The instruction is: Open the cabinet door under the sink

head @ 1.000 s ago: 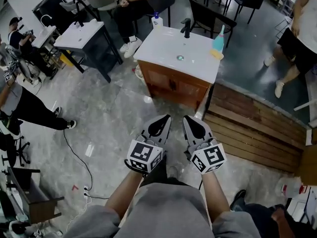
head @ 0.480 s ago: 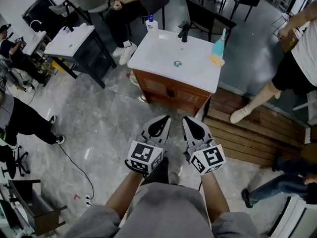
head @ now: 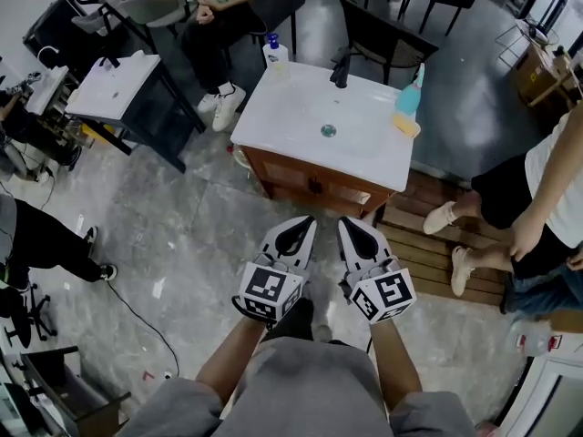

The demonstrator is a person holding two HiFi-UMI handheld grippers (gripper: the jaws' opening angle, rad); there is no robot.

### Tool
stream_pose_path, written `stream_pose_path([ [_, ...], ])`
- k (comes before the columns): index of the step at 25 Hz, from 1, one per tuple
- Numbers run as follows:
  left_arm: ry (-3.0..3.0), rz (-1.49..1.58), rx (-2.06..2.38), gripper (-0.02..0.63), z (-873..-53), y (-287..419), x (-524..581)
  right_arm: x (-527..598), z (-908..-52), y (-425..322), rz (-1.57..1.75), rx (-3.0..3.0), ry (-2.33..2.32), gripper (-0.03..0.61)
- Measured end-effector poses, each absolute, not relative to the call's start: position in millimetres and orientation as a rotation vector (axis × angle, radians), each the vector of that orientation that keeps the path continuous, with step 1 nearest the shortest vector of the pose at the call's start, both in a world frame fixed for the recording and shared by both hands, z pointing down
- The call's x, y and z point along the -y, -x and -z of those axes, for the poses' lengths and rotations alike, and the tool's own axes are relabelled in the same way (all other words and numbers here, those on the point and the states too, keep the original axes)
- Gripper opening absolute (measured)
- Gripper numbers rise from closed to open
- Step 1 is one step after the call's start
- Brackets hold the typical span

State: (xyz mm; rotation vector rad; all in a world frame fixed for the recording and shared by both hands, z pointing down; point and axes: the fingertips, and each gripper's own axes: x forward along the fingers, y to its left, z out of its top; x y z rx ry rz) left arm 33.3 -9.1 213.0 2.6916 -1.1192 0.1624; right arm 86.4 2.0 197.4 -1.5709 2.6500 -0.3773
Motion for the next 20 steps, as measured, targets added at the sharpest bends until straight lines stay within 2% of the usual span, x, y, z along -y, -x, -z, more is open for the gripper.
stream_pose_path([
  [9, -2.65, -0.175, 1.07, 0.008, -238, -29, 54, 43, -216, -83, 0.428, -2.648, 1.633, 0.009],
  [20, -2.554, -0.253, 1.094, 0.008, -311, -52, 107, 102, -283, -115, 0.559, -2.643, 1.621, 0.011],
])
